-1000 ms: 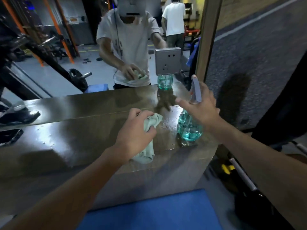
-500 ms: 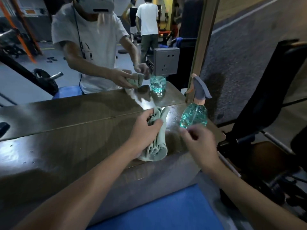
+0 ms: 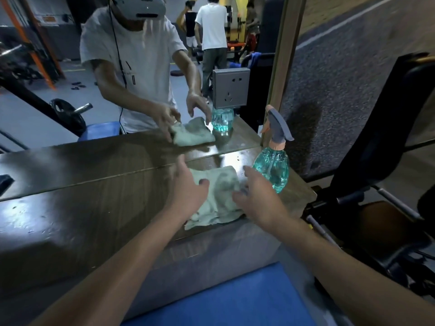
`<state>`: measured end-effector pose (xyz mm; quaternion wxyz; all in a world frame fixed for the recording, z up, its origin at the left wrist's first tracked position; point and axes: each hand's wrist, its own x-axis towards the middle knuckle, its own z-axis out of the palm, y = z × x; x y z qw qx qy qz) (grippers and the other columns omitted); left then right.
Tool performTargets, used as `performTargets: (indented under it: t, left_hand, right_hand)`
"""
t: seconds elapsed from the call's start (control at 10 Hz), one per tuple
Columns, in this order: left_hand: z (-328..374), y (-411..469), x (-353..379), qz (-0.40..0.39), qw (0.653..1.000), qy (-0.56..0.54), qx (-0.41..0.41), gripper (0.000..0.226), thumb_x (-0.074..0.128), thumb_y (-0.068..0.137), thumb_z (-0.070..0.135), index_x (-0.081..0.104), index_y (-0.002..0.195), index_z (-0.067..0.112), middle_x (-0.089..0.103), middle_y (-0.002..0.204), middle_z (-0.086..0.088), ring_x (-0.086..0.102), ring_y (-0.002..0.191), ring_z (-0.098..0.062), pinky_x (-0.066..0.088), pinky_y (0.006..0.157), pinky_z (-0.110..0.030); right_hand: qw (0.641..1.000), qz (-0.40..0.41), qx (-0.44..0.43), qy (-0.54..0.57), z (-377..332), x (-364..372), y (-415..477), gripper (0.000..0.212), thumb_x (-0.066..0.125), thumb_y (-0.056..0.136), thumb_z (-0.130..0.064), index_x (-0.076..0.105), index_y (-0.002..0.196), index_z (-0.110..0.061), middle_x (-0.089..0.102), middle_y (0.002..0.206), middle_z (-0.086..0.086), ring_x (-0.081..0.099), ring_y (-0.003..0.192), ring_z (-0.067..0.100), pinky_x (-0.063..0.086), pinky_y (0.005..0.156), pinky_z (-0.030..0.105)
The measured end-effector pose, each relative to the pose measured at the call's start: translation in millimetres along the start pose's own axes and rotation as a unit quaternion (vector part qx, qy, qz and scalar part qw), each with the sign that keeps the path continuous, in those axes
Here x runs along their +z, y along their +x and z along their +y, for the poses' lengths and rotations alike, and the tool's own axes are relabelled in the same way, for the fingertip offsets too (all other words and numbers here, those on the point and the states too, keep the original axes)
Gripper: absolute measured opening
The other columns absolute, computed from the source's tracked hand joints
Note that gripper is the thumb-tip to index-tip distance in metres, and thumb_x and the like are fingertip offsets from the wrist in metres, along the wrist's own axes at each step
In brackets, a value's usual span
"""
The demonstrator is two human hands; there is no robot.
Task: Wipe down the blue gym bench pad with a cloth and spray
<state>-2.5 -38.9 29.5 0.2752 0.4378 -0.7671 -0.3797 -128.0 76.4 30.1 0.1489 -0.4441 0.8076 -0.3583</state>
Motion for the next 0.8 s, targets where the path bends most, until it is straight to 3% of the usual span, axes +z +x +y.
performTargets:
  t: [0.1, 0.2, 0.4, 0.6, 0.7, 0.8]
  left_hand:
    - [-17, -2, 2, -0.055, 0.958, 0.215, 0.18, 0.05, 0.055, 0.095, 0.022, 0.046, 0.144, 0.021, 0.03, 0.158, -0.001, 0.034, 0.142, -0.022, 0.027, 0.117, -0.038]
    - [-31, -6, 5, -0.149, 0.907, 0.329, 0.218, 0.049, 0.043, 0.1, 0.036, 0.043, 0.148, 0.026, 0.032, 0.16, -0.002, 0.026, 0.147, -0.015, 0.013, 0.12, -0.031]
    - [-41, -1, 7, -0.176, 0.896, 0.353, 0.203, 0.057, 0.032, 0.099, 0.051, 0.027, 0.154, 0.036, 0.015, 0.166, 0.0, 0.01, 0.152, -0.015, 0.012, 0.123, -0.037]
    - [-40, 0, 10, -0.169, 0.905, 0.342, 0.189, 0.055, 0.038, 0.1, 0.048, 0.029, 0.153, 0.036, 0.016, 0.165, 0.001, 0.009, 0.152, -0.015, 0.014, 0.122, -0.04]
    - [-35, -6, 9, -0.088, 0.935, 0.277, 0.203, 0.042, 0.046, 0.097, 0.04, 0.055, 0.137, 0.029, 0.042, 0.151, -0.004, 0.034, 0.142, -0.025, 0.03, 0.114, -0.044]
    - [-23, -16, 4, 0.01, 0.965, 0.113, 0.238, 0.019, 0.053, 0.089, 0.026, 0.071, 0.092, 0.024, 0.065, 0.097, 0.009, 0.059, 0.094, -0.02, 0.047, 0.083, -0.038]
  right_hand:
    - [0.965, 0.003, -0.156, -0.213, 5, 10, -16, 0.048, 0.056, 0.093, -0.024, 0.049, 0.14, -0.013, 0.042, 0.149, 0.007, 0.037, 0.135, 0.029, 0.033, 0.109, 0.04]
    - [0.949, -0.032, -0.184, -0.255, 14, 20, -17, 0.037, 0.049, 0.096, -0.032, 0.059, 0.128, -0.018, 0.056, 0.137, -0.001, 0.044, 0.129, 0.024, 0.035, 0.106, 0.041]
    - [0.957, -0.046, -0.164, -0.234, 22, 19, -5, 0.036, 0.048, 0.095, -0.027, 0.059, 0.128, -0.017, 0.057, 0.137, 0.0, 0.043, 0.13, 0.022, 0.037, 0.108, 0.039]
    - [0.964, -0.067, -0.132, -0.221, 11, 16, -5, 0.036, 0.048, 0.093, -0.025, 0.059, 0.126, -0.02, 0.059, 0.13, 0.001, 0.047, 0.125, 0.023, 0.042, 0.103, 0.041]
    - [0.976, -0.022, -0.13, -0.171, 10, 8, -12, 0.036, 0.052, 0.089, -0.021, 0.065, 0.122, -0.017, 0.064, 0.122, 0.003, 0.054, 0.117, 0.026, 0.044, 0.099, 0.042]
    - [0.99, 0.044, -0.09, -0.099, 20, -2, -20, 0.027, 0.052, 0.087, -0.022, 0.073, 0.102, -0.015, 0.07, 0.103, 0.004, 0.063, 0.1, 0.028, 0.049, 0.088, 0.039]
